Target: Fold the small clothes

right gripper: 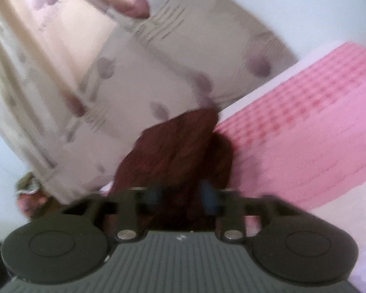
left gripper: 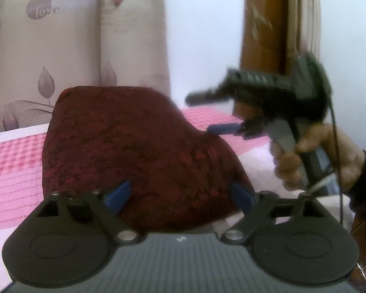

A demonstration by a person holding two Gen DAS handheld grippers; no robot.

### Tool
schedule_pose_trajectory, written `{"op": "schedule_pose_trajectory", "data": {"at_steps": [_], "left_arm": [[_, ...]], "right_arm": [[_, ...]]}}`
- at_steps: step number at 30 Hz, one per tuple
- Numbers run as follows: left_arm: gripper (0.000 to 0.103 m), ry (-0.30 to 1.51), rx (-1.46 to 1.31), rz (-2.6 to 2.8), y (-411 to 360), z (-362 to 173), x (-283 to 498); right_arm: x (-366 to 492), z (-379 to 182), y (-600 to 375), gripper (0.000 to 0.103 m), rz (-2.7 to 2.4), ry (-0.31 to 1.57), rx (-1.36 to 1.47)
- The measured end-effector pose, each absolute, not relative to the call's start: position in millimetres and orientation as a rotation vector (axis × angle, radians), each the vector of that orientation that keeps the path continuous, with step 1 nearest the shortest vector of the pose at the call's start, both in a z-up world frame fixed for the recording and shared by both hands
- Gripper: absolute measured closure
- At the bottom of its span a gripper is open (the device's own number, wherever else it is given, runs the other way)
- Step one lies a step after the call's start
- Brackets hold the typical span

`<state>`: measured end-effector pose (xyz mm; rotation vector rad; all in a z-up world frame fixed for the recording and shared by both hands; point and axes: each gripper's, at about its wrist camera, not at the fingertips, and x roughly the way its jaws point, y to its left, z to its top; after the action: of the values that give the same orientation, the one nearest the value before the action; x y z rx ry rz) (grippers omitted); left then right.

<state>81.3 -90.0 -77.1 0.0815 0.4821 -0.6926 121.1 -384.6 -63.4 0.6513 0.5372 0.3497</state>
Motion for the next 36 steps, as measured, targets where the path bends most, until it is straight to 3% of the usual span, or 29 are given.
{"op": "schedule_pose_trajectory", "data": {"at_steps": [1,2,5,6,8,9,13,17,22,26,31,34,36], "left_arm": [[0.013,0.48,0.085,-0.691,-90.8,-77.5,80.7],[0.013,0.477,0.089,-0.69,-91.7,-78.0,79.9],[0.013,0.469,0.095,-0.688,-91.5,-79.7,77.3],[0.013,0.467,0.095,-0.689,-91.0,-79.9,76.7],[0.013,0.456,0.09,-0.688,-87.8,-79.8,74.4],[0.013,0.445,0.079,-0.681,-84.7,-78.9,72.5],[0.013,0.371,-0.07,-0.675,-55.3,-73.6,64.4],[0.013,0.448,-0.151,-0.692,-46.9,-73.8,75.6],[0.013,0.473,-0.133,-0.748,-54.9,-80.8,73.7],[0.013,0.467,-0.063,-0.742,-60.3,-83.4,69.8],[0.013,0.466,-0.098,-0.752,-58.1,-84.4,66.7],[0.013,0.465,-0.105,-0.752,-56.3,-84.6,65.0],[0.013,0.462,-0.105,-0.75,-56.0,-81.3,64.7]], "right_arm": [[125.9,-62.3,-386.0,0.007,0.342,0.552,0.645],[133.2,-61.9,-385.6,0.005,0.343,0.576,0.641],[153.5,-59.1,-379.6,0.013,0.341,0.613,0.621],[161.3,-58.1,-374.5,0.019,0.36,0.633,0.599],[178.1,-59.8,-364.1,0.041,0.374,0.698,0.586],[183.7,-59.6,-358.6,0.075,0.387,0.705,0.584],[184.2,-36.9,-330.9,0.081,0.522,0.589,0.554],[188.3,-36.6,-326.9,0.082,0.634,0.45,0.665],[186.2,-100.2,-361.6,0.083,0.502,0.545,0.74],[180.3,-103.9,-372.3,0.082,0.511,0.547,0.761],[162.0,-65.7,-356.3,0.05,0.477,0.531,0.601],[133.6,-44.4,-350.6,0.041,0.47,0.509,0.499],[114.8,-38.4,-344.6,0.041,0.498,0.509,0.452]]}}
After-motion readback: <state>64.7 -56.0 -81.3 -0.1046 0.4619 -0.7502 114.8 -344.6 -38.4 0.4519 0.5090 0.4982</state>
